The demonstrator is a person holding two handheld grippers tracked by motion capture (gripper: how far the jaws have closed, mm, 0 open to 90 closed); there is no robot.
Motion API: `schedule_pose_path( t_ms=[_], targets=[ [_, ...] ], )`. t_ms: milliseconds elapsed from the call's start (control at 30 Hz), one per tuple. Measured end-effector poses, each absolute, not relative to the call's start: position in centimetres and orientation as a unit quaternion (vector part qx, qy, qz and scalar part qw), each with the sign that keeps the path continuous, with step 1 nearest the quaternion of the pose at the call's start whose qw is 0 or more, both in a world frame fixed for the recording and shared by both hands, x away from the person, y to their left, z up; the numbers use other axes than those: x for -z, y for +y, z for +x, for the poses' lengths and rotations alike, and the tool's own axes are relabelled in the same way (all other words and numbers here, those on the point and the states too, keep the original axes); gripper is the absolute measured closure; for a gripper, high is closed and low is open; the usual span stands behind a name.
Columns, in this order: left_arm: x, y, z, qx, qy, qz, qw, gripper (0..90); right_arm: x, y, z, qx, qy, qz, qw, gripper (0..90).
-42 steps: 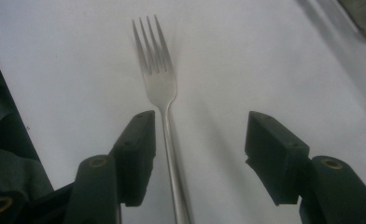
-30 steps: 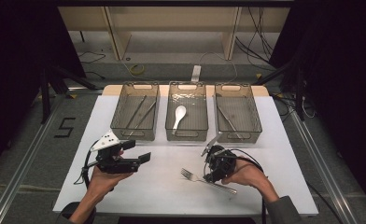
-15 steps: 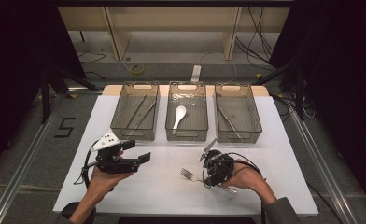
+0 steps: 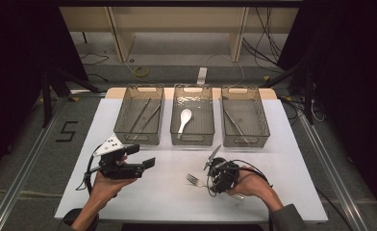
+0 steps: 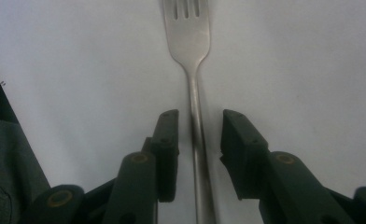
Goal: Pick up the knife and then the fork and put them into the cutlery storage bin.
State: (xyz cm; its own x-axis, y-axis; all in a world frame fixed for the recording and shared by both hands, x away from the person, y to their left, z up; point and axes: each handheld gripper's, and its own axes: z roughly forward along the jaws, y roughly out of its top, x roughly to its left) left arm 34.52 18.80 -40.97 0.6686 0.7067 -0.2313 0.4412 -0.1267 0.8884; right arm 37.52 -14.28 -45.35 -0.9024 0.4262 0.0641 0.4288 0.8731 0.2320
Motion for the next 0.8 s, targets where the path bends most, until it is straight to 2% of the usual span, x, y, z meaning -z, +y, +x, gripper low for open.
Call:
schedule_pose_path(
  t_ms=[300,800],
  targets=[
    [41.03,18.77,34.54,-0.125,0.388,0.741,0.534,16.8,45.71,-13.92,37.49,0.107,-0.971,-0.215,-0.008,76.1],
    [41.05,18.69,34.51,-0.126,0.384,0.746,0.530,16.9,45.70,-13.29,37.18,0.092,-0.971,-0.222,-0.016,83.4]
  ],
)
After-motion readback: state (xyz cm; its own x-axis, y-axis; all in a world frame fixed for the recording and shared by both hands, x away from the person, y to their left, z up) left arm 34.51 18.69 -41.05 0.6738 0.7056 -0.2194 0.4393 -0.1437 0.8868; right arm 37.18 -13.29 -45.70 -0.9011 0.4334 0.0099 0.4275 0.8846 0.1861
